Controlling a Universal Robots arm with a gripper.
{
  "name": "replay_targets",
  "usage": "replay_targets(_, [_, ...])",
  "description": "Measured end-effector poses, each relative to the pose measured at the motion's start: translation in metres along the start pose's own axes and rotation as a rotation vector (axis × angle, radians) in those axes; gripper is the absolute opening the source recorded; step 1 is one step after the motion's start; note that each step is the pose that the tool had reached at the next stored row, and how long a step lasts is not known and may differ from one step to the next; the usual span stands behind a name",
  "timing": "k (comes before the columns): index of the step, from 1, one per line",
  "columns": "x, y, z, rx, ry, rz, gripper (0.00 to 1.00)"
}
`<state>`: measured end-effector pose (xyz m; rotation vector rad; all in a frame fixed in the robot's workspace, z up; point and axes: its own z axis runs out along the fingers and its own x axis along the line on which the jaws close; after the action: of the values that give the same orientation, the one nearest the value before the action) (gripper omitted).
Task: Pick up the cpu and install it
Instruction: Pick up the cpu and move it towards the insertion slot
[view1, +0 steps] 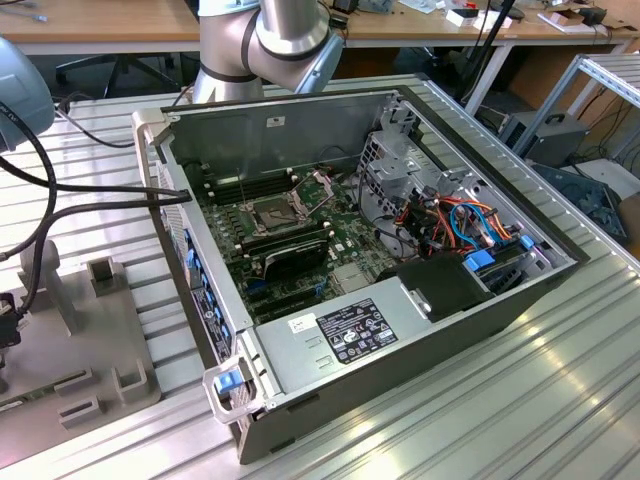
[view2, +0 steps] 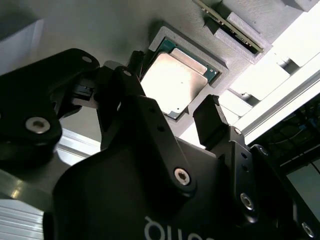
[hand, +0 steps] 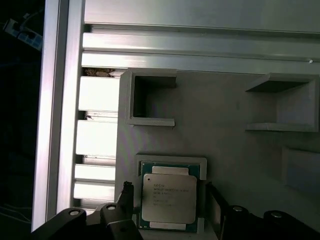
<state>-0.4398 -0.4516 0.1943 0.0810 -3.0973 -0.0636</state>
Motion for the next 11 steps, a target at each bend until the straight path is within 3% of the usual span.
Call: replay_targets(11, [0.0014,0.0023,0.0013,0.0000,0.0000,0.000,0.68])
